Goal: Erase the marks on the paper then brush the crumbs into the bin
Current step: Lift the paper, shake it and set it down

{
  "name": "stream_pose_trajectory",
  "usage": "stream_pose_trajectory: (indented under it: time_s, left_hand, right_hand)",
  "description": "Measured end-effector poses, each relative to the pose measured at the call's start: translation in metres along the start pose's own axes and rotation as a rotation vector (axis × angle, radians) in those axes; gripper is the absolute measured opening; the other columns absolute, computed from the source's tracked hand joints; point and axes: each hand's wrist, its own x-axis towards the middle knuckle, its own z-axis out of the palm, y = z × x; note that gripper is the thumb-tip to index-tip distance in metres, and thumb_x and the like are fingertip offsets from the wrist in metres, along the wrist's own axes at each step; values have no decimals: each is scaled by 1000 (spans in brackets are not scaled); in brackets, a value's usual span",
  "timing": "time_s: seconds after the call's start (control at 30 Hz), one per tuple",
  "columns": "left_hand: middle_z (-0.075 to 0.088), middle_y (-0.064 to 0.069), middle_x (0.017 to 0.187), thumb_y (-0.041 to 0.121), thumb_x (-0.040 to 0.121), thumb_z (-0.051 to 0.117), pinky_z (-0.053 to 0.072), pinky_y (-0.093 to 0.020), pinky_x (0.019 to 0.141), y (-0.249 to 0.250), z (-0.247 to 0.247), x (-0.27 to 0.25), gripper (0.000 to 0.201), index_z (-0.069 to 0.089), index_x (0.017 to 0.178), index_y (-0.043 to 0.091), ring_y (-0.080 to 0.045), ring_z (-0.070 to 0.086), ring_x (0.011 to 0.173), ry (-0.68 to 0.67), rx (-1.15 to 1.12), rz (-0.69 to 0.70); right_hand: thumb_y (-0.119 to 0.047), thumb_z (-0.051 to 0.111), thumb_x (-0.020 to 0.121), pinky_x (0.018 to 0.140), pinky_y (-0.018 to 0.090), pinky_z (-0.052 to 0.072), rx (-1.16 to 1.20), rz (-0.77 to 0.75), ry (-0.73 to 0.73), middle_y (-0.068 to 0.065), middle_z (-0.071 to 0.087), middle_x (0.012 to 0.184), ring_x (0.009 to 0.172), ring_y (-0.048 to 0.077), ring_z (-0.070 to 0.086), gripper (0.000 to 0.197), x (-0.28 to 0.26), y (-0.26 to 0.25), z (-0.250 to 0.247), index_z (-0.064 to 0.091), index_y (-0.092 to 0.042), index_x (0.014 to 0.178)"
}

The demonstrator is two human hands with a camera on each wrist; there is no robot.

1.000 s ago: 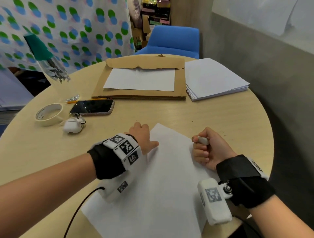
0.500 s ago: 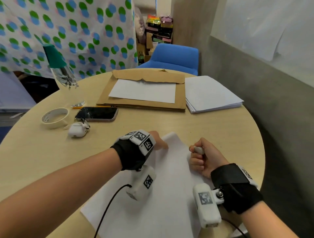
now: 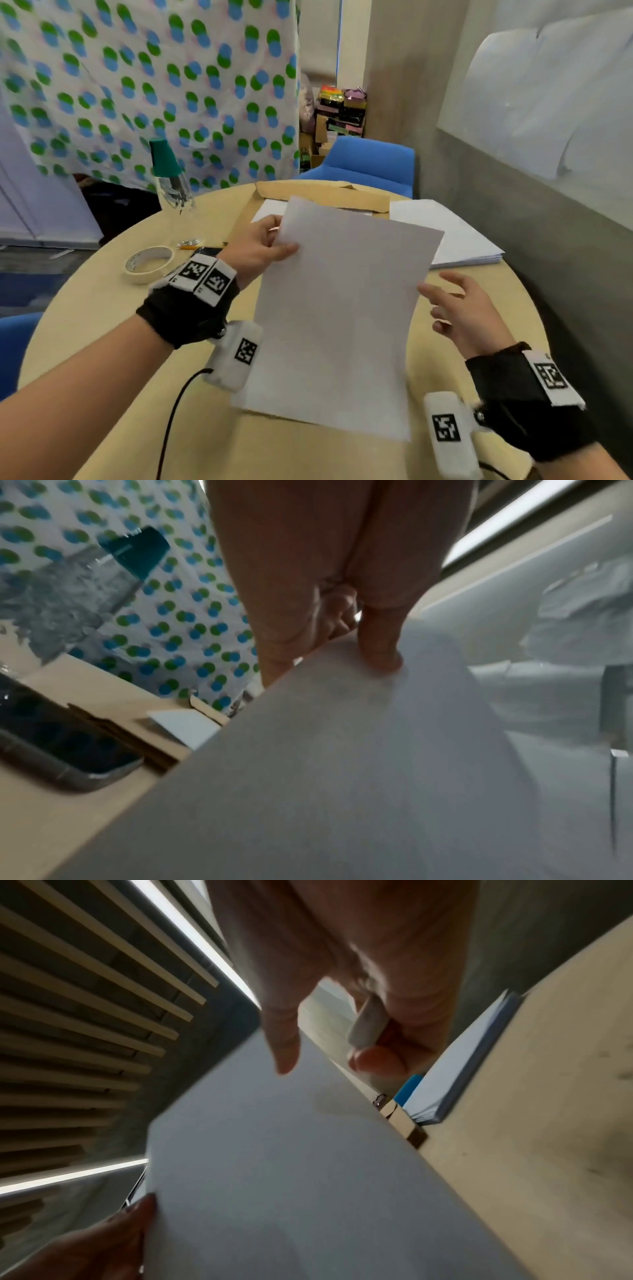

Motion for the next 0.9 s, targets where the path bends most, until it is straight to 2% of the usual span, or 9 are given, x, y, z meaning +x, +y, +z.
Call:
stream_pose_trajectory:
  time_s: [0.1, 0.17, 0.23, 0.33, 0.47, 0.53, 0.67, 0.8, 0.9]
  left_hand:
    - [73, 7, 76, -6, 91, 43, 58, -23, 59, 12, -8, -2, 26, 54, 100, 16, -6, 70, 68, 21, -104, 99]
    - [73, 7, 81, -3, 92, 44, 58, -23, 60, 17, -11, -3, 25, 55, 101, 18, -6, 70, 70, 73, -161, 153]
    - [72, 6, 86, -1, 88, 51, 58, -25, 61, 22, -16, -5, 25, 55, 102, 19, -7, 70, 73, 113, -215, 202]
    - [73, -2, 93, -3, 72, 70, 60, -30, 64, 21, -24, -5, 43, 56, 108, 13, -18, 70, 83, 120, -167, 191]
    - [72, 5, 68, -6, 81, 62, 57, -21, 56, 15, -22, -2, 15, 64, 85, 8, -10, 68, 61, 262, -57, 182]
    - [71, 6, 64, -4, 81, 64, 56, -19, 53, 14, -20, 1, 14, 64, 80, 10, -6, 67, 55, 307, -34, 197]
    - [69, 11, 59, 1, 83, 64, 56, -17, 54, 17, -18, 5, 13, 63, 78, 13, -2, 65, 53, 346, -11, 219]
    - [68, 12, 57, 8, 87, 62, 57, -23, 58, 23, -28, 2, 14, 62, 75, 16, -6, 65, 56, 425, 23, 231]
    - [65, 13, 56, 14, 89, 61, 53, -25, 64, 30, -57, -4, 17, 62, 73, 20, -7, 59, 60, 546, 68, 232]
  right_hand:
    - [-23, 70, 81, 54, 26, 38, -141, -76, -139, 0, 58, 81, 66, 16, 46, 39, 3, -16, 8, 47, -23, 113]
    - [-15, 67, 83, 48, 21, 36, -213, -201, -169, -12, 60, 57, 58, 15, 43, 10, 3, -28, 13, 62, -14, 92]
    - [-8, 63, 85, 44, 15, 35, -211, -335, -161, -16, 55, 40, 48, 7, 46, 5, 2, -43, 17, 64, -12, 82]
    - [-4, 62, 85, 42, 7, 36, -178, -462, -175, -17, 60, 43, 38, -3, 49, 12, -1, -63, 18, 65, -14, 79]
    - [-8, 65, 83, 51, 4, 41, -277, -566, -137, -25, 65, 53, 50, -10, 58, 11, 5, -71, 18, 69, -18, 84]
    - [-9, 66, 83, 54, 6, 40, -334, -577, -100, -19, 66, 55, 50, -6, 57, 8, 7, -72, 21, 70, -16, 85]
    - [-9, 67, 82, 70, 29, 45, -383, -582, -66, 7, 69, 76, 66, 12, 60, 11, 7, -80, 26, 73, -2, 89]
    - [-11, 64, 85, 46, 10, 35, -349, -551, -74, -14, 54, 43, 36, -1, 45, 19, 3, -90, 25, 66, -10, 66]
    - [-19, 64, 86, 43, 15, 32, -259, -458, -109, -6, 53, 55, 42, 4, 42, 18, 5, -88, 27, 66, -18, 68]
